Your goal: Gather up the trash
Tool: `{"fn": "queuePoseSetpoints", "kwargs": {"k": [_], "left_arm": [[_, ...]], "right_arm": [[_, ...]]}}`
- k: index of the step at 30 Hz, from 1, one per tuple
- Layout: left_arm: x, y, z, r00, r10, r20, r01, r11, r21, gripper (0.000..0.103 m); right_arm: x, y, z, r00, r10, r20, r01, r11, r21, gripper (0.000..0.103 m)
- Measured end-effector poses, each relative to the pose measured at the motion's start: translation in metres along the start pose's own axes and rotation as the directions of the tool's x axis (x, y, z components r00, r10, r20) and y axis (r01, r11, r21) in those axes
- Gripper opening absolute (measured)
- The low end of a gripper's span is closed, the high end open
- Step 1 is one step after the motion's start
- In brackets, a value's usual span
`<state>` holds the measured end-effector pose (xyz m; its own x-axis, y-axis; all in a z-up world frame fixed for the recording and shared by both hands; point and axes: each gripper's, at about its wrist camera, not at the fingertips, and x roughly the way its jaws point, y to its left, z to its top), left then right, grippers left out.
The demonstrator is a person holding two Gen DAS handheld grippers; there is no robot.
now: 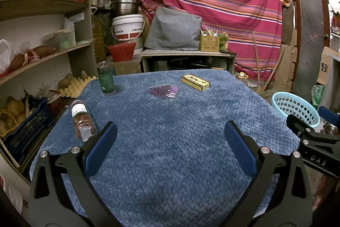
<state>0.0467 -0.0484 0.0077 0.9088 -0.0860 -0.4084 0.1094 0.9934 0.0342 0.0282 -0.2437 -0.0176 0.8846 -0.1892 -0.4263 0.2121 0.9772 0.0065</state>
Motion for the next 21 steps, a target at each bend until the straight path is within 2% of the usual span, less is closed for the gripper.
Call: {"fn": "queuePoseSetpoints", "kwargs": {"k": [21], "left_arm": [[0.0023, 0.0063, -0.0029, 1.0, 0.004, -0.007, -0.004, 1.0, -0.014, 0.098]], "right_arm": [[-0.0004, 0.0007, -0.0001, 1.0, -0.001, 0.001, 0.001, 1.0, 0.0, 0.098]]}}
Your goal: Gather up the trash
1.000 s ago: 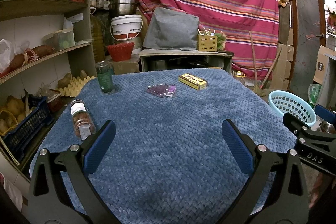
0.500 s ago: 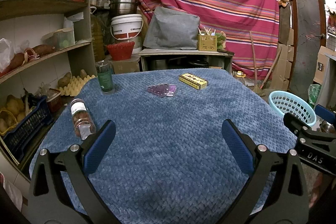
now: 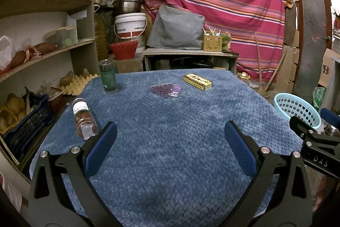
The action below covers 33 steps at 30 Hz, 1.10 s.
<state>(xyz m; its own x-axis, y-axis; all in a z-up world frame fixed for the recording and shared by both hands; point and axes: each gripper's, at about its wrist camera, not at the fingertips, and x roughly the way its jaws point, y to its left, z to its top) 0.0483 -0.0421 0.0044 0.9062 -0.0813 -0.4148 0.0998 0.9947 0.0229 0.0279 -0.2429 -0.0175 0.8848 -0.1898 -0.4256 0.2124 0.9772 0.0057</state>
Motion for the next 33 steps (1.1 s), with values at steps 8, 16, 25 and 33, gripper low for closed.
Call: {"fn": "queuePoseSetpoints", "kwargs": {"k": [8, 16, 25, 33], "left_arm": [[-0.0001, 0.0016, 0.0014, 1.0, 0.002, 0.002, -0.002, 1.0, 0.001, 0.098], [-0.0003, 0.0013, 0.0014, 1.0, 0.002, 0.003, -0.002, 1.0, 0.0, 0.098], [-0.0004, 0.002, 0.002, 1.0, 0.002, 0.004, -0.002, 1.0, 0.0, 0.098], [-0.0005, 0.0018, 0.0017, 1.0, 0.003, 0.005, -0.003, 1.0, 0.001, 0.098]], "right_arm": [[-0.0004, -0.0014, -0.0002, 1.0, -0.002, -0.003, 0.002, 1.0, 0.0, 0.098], [-0.0003, -0.0024, -0.0003, 1.0, -0.002, -0.002, 0.002, 1.0, -0.001, 0.098], [-0.0004, -0.0028, -0.0003, 1.0, 0.0, -0.003, 0.0, 1.0, -0.001, 0.098], [0.0005, -0.0037, -0.0008, 1.0, -0.001, -0.003, 0.001, 1.0, 0.001, 0.098]]}}
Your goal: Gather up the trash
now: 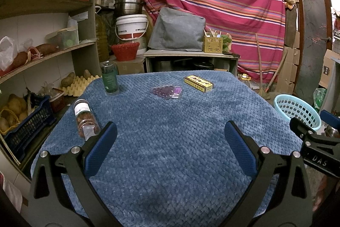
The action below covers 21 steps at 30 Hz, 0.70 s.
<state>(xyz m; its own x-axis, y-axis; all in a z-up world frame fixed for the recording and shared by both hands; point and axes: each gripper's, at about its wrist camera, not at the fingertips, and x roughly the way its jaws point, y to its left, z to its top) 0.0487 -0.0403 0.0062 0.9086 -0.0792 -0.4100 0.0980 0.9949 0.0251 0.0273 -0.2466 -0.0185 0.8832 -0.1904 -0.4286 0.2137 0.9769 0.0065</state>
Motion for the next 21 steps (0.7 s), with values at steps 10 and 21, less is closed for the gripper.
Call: {"fn": "queuePoseSetpoints", "kwargs": {"k": [10, 21], "left_arm": [[-0.0002, 0.0004, 0.0006, 1.0, 0.001, 0.001, -0.001, 1.0, 0.0, 0.098], [0.0004, 0.0007, 0.0, 1.0, 0.001, -0.001, -0.001, 1.0, 0.0, 0.098]], "right_arm": [[0.0007, -0.0014, -0.0008, 1.0, 0.001, -0.002, -0.001, 1.0, 0.0, 0.098], [0.0015, -0.0011, -0.0012, 1.0, -0.001, -0.003, 0.001, 1.0, 0.0, 0.098]]}}
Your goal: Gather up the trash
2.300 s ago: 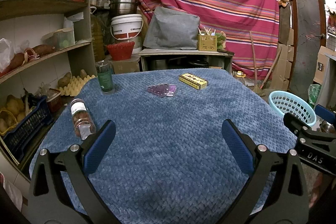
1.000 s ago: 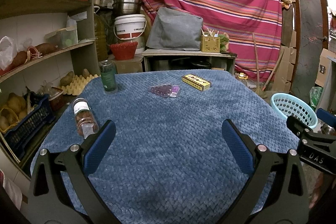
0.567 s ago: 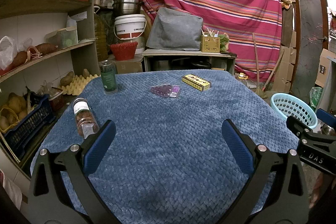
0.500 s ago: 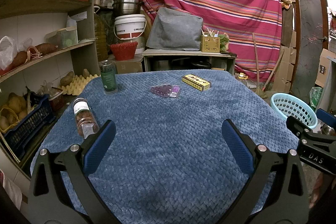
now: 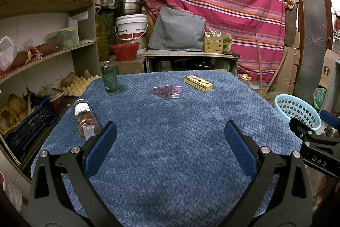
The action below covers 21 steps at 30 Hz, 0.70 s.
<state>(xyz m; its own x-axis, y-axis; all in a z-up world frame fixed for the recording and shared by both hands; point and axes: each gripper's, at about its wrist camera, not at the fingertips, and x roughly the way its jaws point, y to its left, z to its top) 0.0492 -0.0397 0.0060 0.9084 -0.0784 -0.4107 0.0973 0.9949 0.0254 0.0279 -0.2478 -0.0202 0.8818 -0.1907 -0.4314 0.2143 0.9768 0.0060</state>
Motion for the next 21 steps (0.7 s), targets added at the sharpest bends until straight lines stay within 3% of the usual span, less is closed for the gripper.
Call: {"fn": "queuePoseSetpoints", "kwargs": {"k": [21], "left_arm": [[-0.0017, 0.0003, 0.0035, 1.0, 0.007, -0.001, -0.007, 1.0, -0.009, 0.098]], "right_arm": [[-0.0005, 0.0011, 0.001, 1.0, 0.0, 0.001, 0.0, 1.0, -0.001, 0.098]]}}
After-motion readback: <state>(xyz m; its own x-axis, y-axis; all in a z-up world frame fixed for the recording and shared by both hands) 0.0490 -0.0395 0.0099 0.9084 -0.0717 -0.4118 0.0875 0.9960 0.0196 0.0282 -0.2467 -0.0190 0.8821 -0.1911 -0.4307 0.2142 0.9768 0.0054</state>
